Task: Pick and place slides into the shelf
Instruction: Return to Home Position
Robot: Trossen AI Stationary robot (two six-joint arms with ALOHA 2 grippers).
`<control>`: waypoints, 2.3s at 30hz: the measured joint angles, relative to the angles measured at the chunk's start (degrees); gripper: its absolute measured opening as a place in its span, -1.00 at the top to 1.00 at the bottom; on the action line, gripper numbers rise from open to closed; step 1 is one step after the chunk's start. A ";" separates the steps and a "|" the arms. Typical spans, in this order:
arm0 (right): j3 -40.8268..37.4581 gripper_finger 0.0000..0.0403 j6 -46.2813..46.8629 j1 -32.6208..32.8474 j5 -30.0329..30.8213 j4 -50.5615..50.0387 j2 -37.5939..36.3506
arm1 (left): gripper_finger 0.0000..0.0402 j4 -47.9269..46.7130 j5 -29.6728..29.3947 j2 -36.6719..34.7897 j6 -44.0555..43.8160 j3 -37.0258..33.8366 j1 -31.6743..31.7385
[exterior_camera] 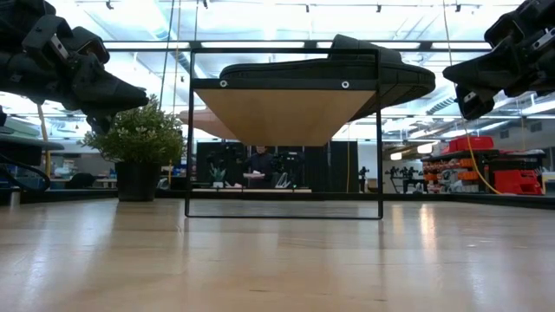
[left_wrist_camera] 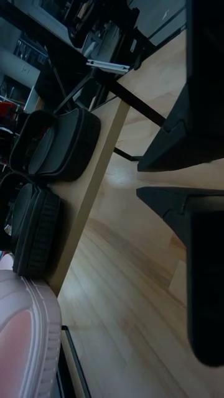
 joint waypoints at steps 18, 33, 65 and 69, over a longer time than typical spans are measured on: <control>0.00 0.95 0.00 0.00 -0.02 0.00 -0.01 | 0.71 0.00 0.00 0.02 -0.02 0.00 -0.02; -0.09 0.95 0.00 -0.01 -0.02 -0.02 -0.02 | 0.69 0.00 0.00 0.01 -0.02 0.00 -0.02; -0.09 0.95 0.00 -0.02 -0.01 0.00 -0.02 | 0.71 0.00 0.00 0.02 -0.02 0.00 -0.02; -0.09 0.95 0.00 -0.01 -0.01 0.00 -0.01 | 0.74 0.00 0.00 0.02 -0.02 0.00 -0.02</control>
